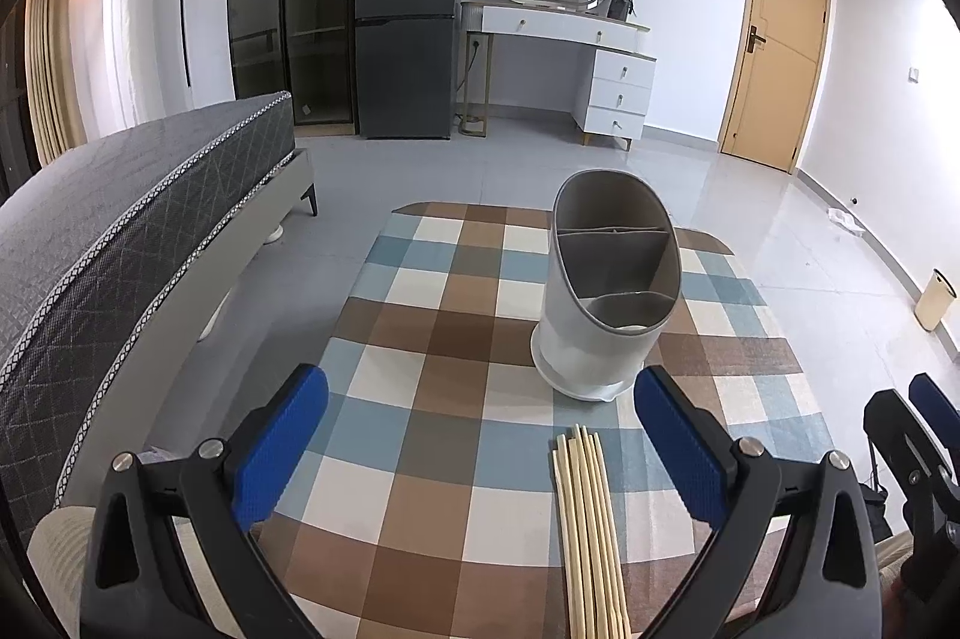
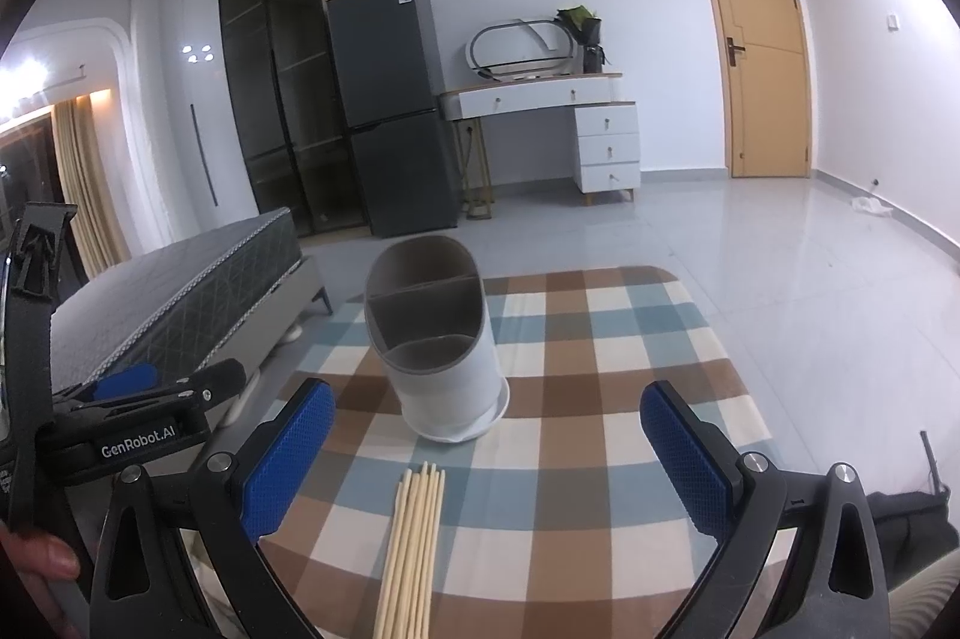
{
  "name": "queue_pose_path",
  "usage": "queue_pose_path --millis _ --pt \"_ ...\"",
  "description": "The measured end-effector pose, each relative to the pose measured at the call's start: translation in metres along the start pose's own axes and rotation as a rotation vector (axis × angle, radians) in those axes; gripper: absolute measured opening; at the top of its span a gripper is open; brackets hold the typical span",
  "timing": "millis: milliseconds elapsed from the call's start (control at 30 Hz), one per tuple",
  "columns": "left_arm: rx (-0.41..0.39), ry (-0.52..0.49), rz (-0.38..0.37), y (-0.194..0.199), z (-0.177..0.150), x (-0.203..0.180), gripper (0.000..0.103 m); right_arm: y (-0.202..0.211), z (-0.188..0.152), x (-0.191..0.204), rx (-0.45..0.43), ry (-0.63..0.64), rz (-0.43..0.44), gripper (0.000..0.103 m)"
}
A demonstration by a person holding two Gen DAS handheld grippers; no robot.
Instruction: Organize utensils
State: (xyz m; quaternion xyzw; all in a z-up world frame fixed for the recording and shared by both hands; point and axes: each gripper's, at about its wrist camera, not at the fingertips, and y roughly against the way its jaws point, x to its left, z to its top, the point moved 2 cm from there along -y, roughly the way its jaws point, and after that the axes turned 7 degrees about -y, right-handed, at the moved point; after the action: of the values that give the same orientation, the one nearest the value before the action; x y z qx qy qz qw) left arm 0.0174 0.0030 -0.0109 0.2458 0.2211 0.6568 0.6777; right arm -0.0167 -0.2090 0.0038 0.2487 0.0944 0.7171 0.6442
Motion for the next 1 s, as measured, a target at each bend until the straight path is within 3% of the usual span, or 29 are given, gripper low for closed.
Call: queue_pose_path --millis 1000 --pt "0.014 0.004 0.0 -0.0018 -0.0023 -0.0005 0.1 0.0002 -0.001 0.0027 0.005 0.01 0.01 0.103"
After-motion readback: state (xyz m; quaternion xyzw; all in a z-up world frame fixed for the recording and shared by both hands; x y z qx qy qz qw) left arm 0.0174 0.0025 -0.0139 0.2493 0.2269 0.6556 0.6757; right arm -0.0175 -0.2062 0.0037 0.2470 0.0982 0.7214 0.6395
